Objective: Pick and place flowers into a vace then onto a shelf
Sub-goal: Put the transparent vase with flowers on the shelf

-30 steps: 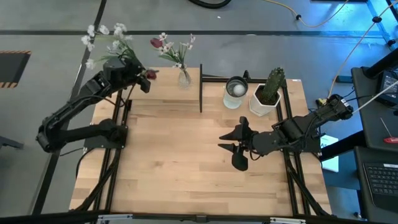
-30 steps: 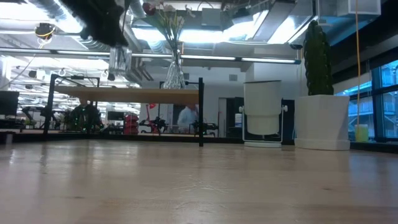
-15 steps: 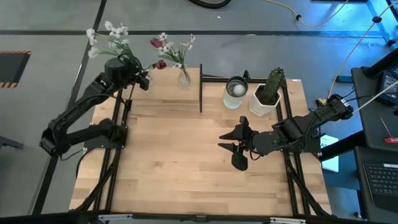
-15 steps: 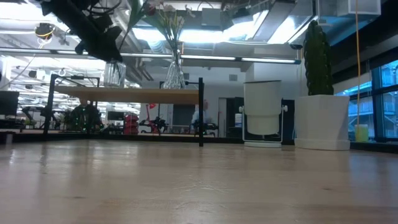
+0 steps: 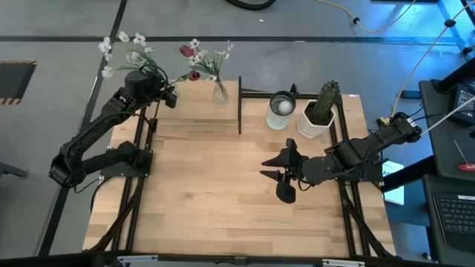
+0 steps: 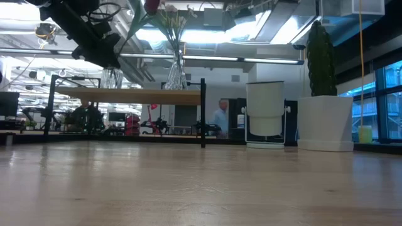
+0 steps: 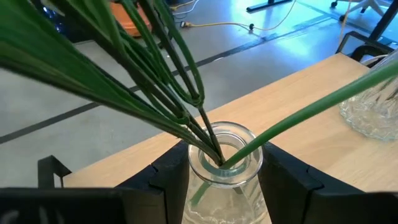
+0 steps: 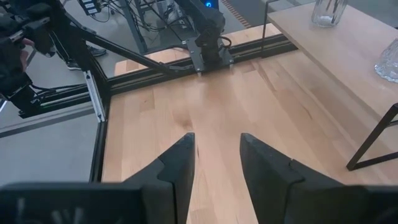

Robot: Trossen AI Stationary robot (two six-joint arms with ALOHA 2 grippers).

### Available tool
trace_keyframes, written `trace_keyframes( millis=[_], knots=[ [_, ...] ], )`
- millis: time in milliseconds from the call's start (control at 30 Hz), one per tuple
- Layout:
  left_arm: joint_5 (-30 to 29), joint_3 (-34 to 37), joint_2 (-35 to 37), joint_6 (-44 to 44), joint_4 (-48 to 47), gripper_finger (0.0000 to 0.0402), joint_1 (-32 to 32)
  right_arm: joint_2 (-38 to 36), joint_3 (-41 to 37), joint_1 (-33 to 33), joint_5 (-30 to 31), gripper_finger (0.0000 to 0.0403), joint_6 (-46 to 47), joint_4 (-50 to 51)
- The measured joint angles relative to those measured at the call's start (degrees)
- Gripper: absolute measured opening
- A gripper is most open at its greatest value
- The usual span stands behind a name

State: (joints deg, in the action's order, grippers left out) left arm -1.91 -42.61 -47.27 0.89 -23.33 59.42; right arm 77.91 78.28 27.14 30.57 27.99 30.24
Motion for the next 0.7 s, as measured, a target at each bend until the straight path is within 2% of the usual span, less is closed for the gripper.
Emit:
trace_keyframes(
  millis=[700],
  knots=[
    [0.1, 0.0, 0.8, 2.0, -2.0, 0.0187, 0.0, 0.0, 0.0, 0.0, 0.0, 0.013, 0.0, 0.0]
  ],
)
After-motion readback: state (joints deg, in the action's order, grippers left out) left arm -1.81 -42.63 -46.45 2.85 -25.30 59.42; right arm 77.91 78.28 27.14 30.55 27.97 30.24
